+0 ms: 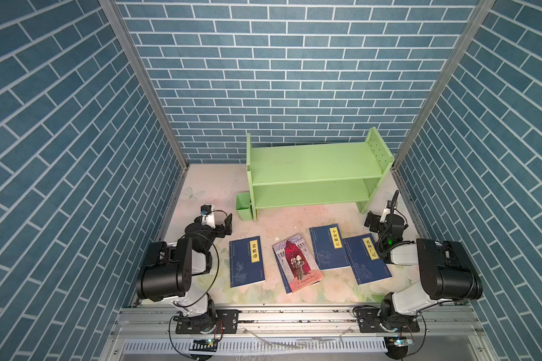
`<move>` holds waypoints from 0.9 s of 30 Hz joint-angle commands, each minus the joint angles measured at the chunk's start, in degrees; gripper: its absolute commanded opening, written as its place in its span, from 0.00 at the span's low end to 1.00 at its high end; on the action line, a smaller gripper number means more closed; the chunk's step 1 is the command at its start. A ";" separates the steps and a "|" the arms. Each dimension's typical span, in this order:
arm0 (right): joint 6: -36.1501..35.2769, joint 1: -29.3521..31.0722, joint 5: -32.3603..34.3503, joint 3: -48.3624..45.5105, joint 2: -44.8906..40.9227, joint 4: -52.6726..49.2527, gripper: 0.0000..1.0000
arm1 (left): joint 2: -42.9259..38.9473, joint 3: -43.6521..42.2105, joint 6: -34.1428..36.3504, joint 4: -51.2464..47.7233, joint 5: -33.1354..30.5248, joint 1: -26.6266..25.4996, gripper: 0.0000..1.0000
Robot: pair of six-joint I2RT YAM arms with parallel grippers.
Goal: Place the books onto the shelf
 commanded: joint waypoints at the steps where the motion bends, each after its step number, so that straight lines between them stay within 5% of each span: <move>1: -2.44 0.22 -1.23 0.70 -0.04 0.25 0.99 | -0.70 0.83 0.67 0.02 0.24 -0.38 1.00; 27: -3.23 0.31 -3.07 0.74 -0.15 0.17 0.99 | -0.66 0.87 0.67 -0.03 0.24 -0.40 1.00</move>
